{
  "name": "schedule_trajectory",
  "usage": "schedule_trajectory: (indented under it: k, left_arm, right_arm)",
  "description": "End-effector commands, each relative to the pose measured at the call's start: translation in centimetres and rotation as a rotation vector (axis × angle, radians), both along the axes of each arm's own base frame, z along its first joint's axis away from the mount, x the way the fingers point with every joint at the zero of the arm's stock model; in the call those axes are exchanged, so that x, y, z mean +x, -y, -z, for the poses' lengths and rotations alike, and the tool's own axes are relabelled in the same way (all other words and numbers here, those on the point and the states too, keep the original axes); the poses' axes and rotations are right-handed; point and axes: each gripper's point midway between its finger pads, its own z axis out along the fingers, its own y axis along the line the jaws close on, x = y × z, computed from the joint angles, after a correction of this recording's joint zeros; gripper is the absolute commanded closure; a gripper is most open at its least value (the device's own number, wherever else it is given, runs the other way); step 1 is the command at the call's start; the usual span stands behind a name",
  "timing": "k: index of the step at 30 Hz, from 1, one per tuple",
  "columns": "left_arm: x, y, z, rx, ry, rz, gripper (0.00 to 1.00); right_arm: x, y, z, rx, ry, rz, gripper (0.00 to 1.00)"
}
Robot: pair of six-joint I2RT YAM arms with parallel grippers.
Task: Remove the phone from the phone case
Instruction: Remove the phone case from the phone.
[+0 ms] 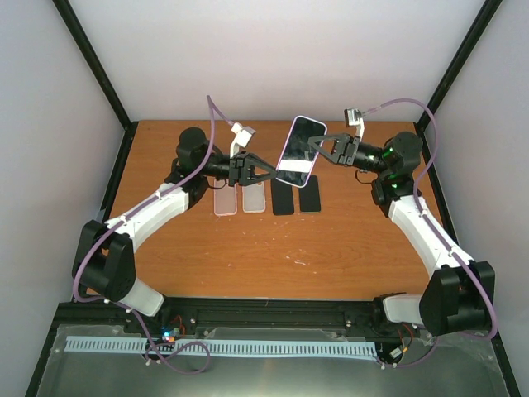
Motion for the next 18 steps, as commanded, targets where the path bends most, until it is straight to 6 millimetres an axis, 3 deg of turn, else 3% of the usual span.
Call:
schedule_trajectory:
  k: [1,18]
  left_arm:
    - [1.0,-0.5,1.5,0.012,-0.029,-0.04,0.86]
    - [1.5,-0.3,2.6,0.013,-0.078,-0.05,0.77]
  right_arm:
    - [-2.7,0.5,-4.4,0.082,0.088,-0.049,0.97]
    - [-3.8,0.6,-5.1,0.129,0.089,-0.071,0.97]
